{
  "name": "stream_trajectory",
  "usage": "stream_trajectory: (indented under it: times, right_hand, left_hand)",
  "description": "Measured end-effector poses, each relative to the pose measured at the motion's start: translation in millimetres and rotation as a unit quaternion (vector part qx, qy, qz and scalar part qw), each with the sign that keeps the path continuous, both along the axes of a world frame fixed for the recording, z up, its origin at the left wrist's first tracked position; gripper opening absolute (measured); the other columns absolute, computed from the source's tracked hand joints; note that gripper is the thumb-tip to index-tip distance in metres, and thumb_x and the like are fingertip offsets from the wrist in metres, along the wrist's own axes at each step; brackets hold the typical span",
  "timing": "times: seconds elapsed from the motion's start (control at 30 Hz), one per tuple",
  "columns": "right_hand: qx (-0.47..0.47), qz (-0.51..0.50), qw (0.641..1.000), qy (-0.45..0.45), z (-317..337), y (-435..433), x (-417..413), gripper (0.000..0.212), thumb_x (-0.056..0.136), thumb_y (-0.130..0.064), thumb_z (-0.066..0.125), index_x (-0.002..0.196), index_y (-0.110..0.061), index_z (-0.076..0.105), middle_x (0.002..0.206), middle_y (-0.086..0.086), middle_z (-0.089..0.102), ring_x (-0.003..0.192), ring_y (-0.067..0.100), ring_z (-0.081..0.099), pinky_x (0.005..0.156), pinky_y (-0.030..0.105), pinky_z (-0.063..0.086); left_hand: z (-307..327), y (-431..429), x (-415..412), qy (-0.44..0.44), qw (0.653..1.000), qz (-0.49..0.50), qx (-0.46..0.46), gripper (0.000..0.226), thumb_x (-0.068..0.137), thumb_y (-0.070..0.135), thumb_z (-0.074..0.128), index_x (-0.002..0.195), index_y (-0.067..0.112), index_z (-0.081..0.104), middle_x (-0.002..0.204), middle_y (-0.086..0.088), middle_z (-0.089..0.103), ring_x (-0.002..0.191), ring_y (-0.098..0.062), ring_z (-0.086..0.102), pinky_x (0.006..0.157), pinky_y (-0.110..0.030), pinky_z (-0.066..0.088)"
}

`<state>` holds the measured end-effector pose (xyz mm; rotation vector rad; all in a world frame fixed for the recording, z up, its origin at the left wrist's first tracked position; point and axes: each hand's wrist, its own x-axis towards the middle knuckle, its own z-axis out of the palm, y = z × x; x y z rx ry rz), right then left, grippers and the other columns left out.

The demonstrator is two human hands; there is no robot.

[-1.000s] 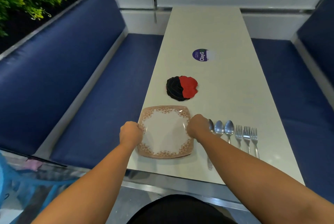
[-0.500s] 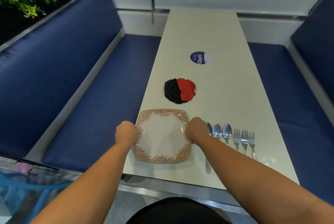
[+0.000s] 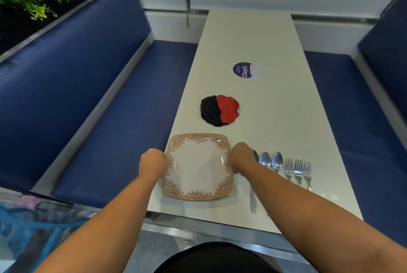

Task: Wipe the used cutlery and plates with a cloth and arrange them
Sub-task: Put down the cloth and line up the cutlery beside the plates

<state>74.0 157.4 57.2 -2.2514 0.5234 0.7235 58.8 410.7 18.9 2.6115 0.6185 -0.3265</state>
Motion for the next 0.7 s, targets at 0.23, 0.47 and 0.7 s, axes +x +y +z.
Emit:
stream_trajectory:
  times: [0.23, 0.47, 0.7]
  right_hand:
    - [0.019, -0.062, 0.997, -0.038, -5.6, -7.0, -12.7, 0.033, 0.089, -0.004, 0.053, 0.061, -0.017, 0.039, 0.065, -0.001, 0.046, 0.057, 0.016, 0.048, 0.055, 0.02, 0.042]
    - [-0.025, -0.034, 0.993, -0.109, -17.7, -35.5, -34.4, 0.025, 0.083, -0.004, 0.053, 0.06, -0.003, 0.06, 0.063, 0.011, 0.059, 0.06, 0.024, 0.057, 0.058, 0.034, 0.05]
    - [-0.041, -0.022, 0.992, -0.12, -25.7, -52.0, -48.8, 0.015, 0.086, 0.0, 0.052, 0.082, 0.003, 0.066, 0.061, 0.002, 0.054, 0.054, 0.013, 0.052, 0.047, 0.023, 0.037]
  left_hand:
    - [-12.5, 8.8, -5.6, -0.018, 0.981, 0.019, -0.19, 0.03, 0.091, 0.019, 0.062, 0.069, -0.001, 0.061, 0.065, -0.006, 0.053, 0.061, -0.017, 0.043, 0.054, -0.029, 0.036]
    - [-0.8, -7.0, -20.0, -0.065, 0.964, 0.01, -0.259, 0.033, 0.092, 0.014, 0.068, 0.065, 0.032, 0.074, 0.087, -0.012, 0.075, 0.073, -0.02, 0.062, 0.077, -0.039, 0.057]
    - [-1.4, -18.2, -25.1, -0.051, 0.956, 0.011, -0.289, 0.031, 0.092, 0.013, 0.069, 0.073, 0.036, 0.075, 0.083, 0.001, 0.077, 0.089, -0.027, 0.072, 0.086, -0.045, 0.06]
